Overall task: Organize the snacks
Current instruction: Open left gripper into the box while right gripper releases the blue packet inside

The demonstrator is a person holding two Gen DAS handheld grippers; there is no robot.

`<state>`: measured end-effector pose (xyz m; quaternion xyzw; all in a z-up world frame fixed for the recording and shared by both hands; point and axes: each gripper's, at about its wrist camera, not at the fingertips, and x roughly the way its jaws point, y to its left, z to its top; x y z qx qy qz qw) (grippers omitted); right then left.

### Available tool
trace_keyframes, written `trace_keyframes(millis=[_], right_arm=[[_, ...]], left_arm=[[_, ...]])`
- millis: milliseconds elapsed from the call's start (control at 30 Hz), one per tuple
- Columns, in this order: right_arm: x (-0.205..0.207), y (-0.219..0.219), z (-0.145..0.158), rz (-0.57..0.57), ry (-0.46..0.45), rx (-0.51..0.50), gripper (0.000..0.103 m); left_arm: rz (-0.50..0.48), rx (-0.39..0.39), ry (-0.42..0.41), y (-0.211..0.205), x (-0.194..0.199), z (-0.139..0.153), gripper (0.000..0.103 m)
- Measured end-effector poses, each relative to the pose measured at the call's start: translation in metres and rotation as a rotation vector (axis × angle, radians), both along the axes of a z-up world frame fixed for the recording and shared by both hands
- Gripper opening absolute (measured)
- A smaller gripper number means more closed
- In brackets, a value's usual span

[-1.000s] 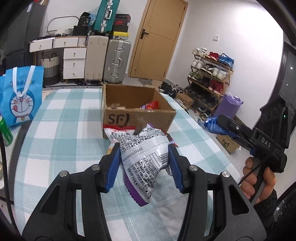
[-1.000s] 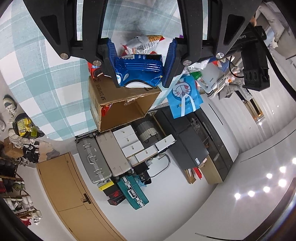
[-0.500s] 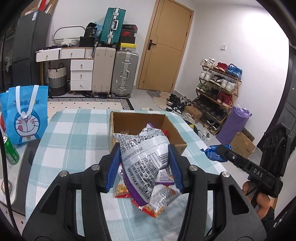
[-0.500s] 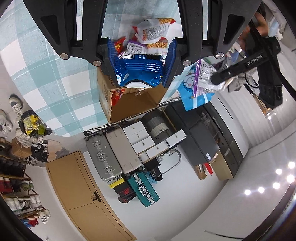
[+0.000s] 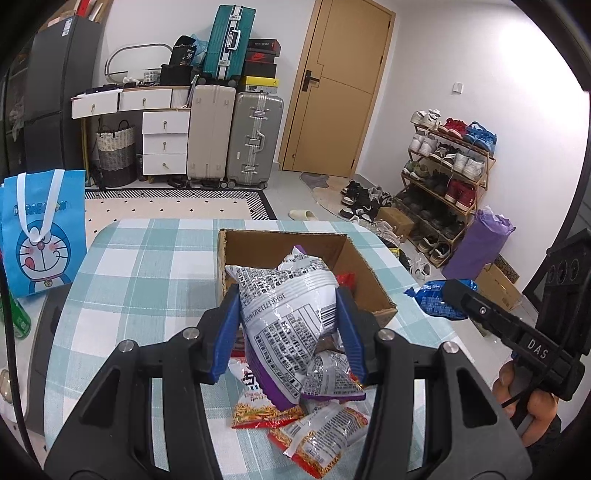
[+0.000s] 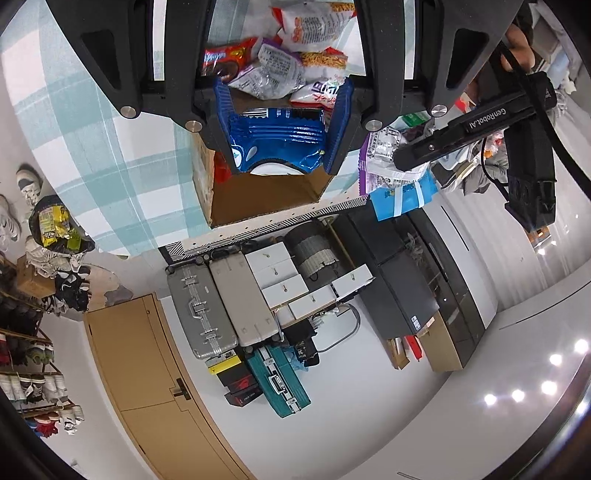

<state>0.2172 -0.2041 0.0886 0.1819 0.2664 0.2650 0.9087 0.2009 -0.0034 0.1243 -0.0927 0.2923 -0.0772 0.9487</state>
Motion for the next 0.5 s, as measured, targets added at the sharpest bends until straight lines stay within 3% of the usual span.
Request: trace_keyframes(millis=[500], right_arm=[[0.051, 0.033, -0.004, 0.048, 0.003, -0.013, 0.044]], left_arm=[[0.013, 0.001, 0.062, 0.017, 0.065, -0.034, 0.047]])
